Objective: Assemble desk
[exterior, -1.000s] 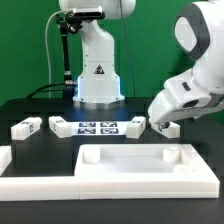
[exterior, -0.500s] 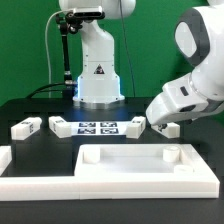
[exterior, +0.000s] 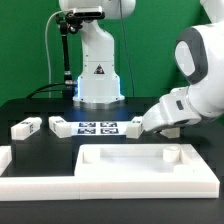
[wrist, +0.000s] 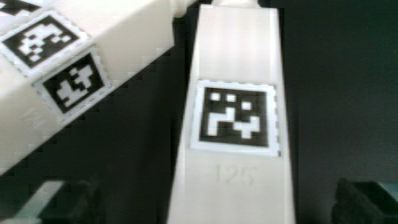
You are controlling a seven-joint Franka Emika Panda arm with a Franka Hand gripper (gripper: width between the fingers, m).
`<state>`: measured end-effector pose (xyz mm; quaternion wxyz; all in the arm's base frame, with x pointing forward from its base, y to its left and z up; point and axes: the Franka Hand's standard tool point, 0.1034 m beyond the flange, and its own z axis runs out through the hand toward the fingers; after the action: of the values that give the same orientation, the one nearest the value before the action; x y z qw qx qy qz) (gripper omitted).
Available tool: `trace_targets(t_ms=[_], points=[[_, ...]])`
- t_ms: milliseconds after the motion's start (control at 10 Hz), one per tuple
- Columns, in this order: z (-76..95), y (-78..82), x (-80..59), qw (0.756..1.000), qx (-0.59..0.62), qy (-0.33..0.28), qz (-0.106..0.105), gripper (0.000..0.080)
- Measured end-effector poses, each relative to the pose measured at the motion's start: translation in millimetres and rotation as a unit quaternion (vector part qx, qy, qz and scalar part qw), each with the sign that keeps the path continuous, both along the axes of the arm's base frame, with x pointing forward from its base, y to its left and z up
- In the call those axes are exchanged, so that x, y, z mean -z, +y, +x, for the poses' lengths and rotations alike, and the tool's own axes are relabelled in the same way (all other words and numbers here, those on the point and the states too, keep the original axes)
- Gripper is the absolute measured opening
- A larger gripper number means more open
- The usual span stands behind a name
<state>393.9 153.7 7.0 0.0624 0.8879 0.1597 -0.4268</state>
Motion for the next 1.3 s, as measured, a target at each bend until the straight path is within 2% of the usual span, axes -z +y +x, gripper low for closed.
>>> trace_targets(t_ms=[100, 200, 300, 800, 900, 1000, 1100, 1200, 1300], points=[[-0.1, 0.0, 0.1, 1.0, 0.0, 0.0, 0.0, 0.0486], [-0.1, 0.0, 0.1, 1.0, 0.0, 0.0, 0.0, 0.0486], [-0.1, 0.0, 0.1, 1.0, 0.0, 0.0, 0.0, 0.0291], [3.2, 0.7, -1.8, 1.0, 0.0, -0.002, 0.001, 0.0288], [20.1, 1.9, -19.8, 1.0, 0.002, -0.005, -0.002, 0.0288], [45.5, -3.9, -47.5, 1.0, 0.004, -0.023, 0.007, 0.0288], [61.0, -16.1, -74.7, 0.999, 0.008, -0.048, 0.015, 0.029], [65.0, -24.8, -99.8, 0.998, 0.007, -0.064, 0.021, 0.029], [64.5, -26.8, -107.4, 0.997, -0.001, -0.069, 0.025, 0.029]])
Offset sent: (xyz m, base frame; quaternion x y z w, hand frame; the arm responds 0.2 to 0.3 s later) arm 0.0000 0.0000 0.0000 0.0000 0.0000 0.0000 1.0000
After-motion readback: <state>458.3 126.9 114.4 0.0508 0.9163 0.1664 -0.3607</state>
